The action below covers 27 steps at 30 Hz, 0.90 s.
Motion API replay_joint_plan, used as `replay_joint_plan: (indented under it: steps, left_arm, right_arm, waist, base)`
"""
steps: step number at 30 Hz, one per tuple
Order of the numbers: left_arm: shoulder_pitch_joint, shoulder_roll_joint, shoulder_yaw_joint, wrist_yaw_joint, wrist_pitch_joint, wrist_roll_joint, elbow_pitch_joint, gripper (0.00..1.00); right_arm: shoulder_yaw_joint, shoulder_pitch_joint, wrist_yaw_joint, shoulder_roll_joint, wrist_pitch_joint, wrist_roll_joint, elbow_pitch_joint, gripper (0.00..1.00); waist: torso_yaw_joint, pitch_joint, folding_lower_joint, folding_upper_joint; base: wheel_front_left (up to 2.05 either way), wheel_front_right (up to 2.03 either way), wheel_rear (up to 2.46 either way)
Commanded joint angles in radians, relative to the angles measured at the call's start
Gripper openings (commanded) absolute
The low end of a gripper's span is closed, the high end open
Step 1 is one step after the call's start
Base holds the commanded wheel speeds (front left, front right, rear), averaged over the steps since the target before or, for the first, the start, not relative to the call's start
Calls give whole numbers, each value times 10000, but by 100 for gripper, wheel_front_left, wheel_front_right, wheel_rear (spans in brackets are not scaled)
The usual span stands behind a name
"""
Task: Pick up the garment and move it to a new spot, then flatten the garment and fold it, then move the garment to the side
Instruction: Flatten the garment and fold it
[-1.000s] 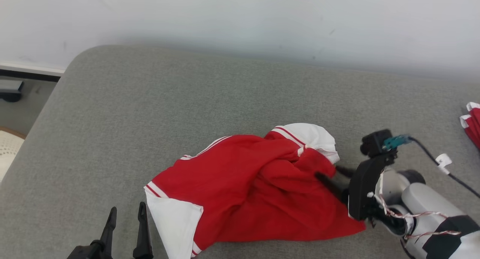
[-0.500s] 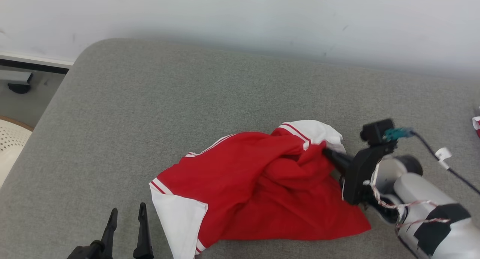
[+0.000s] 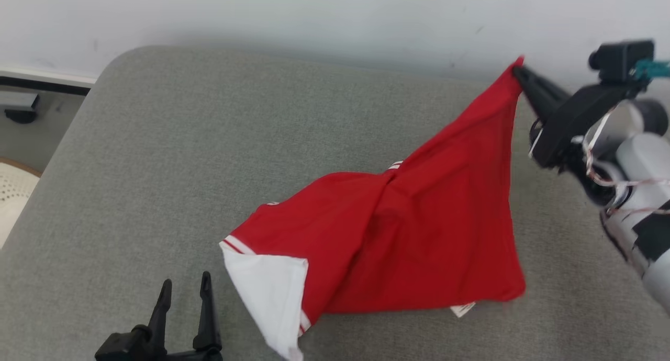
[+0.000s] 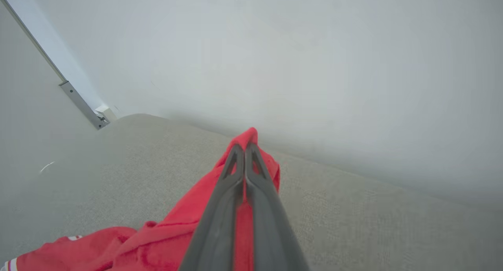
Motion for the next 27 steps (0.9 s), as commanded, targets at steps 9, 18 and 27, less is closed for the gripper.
replay_joint_plan:
  steps: [9, 18, 27]
  left_arm:
    - [-583, 7, -686, 138, -33, -420, -74, 100]
    - [-939, 5, -1248, 255, -33, -670, -39, 100]
    - [-525, 10, -836, 249, -33, -440, -7, 100]
  right_arm:
    - [-429, -1704, -25, 274, -324, -900, 1834, 0]
    - [41, -2548, -26, 813, -1251, -2086, 4080, 100]
    - [188, -1833, -26, 633, -2690, -1768, 3820, 100]
  waist:
    - [781, 702, 0, 0]
    - [1225, 1048, 0, 0]
    - [522, 564, 0, 0]
  base:
    - [0, 0, 0]
    - [0, 0, 0]
    - [0, 0, 0]
